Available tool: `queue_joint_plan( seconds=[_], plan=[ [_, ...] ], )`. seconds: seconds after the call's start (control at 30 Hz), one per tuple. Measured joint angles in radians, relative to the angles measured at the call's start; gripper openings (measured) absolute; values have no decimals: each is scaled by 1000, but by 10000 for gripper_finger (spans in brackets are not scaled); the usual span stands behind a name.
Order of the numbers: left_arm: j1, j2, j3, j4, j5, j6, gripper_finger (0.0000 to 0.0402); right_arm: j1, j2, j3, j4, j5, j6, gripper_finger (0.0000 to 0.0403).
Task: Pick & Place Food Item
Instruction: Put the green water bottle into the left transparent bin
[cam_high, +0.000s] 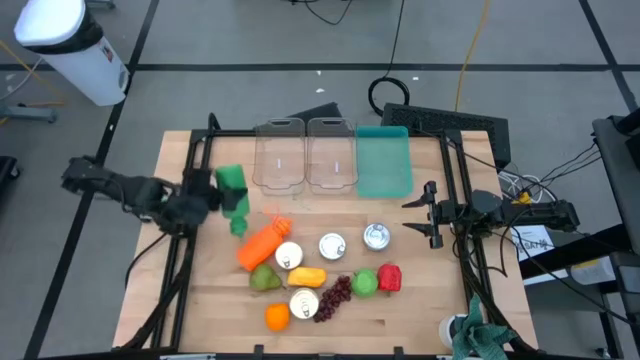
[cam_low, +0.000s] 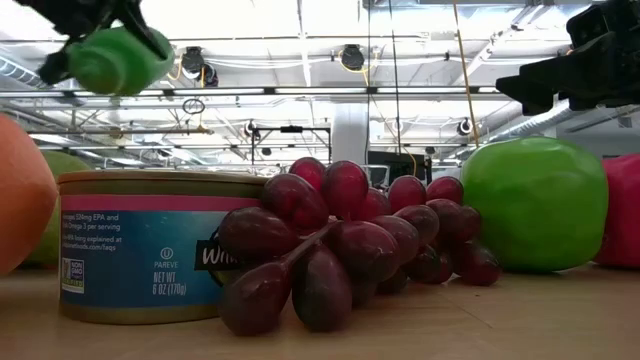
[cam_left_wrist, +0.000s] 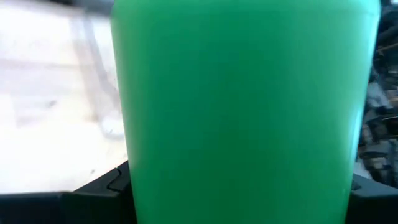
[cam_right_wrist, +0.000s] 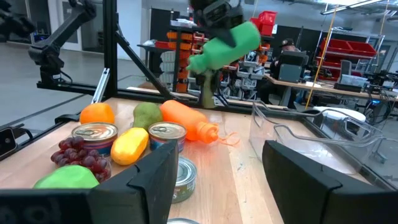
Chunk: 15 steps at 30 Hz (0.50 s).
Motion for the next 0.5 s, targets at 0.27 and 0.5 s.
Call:
queue_joint_plan(
  seconds=[0.27, 0.5],
  plan=[
    [405, -34, 1, 376, 361, 503, 284, 0, 0, 0, 0, 0, 0, 219],
    [711, 40, 1, 524, 663, 643, 284, 0, 0, 0, 0, 0, 0, 219]
  ],
)
